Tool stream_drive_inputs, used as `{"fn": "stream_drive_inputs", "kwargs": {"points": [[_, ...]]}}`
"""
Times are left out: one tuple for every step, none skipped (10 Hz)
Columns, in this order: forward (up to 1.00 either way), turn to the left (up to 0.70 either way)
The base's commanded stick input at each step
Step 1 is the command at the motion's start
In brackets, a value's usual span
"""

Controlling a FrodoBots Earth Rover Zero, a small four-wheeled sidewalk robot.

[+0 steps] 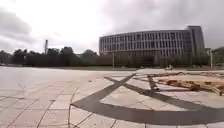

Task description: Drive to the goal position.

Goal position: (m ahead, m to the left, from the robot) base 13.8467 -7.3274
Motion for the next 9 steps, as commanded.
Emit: {"fn": "stream_drive_inputs", "kwargs": {"points": [[0.70, 0.00], [0.70, 0.00], [0.70, 0.00], [0.70, 0.00], [0.70, 0.00], [0.70, 0.00], [0.70, 0.00], [0.70, 0.00], [0.70, 0.00]]}}
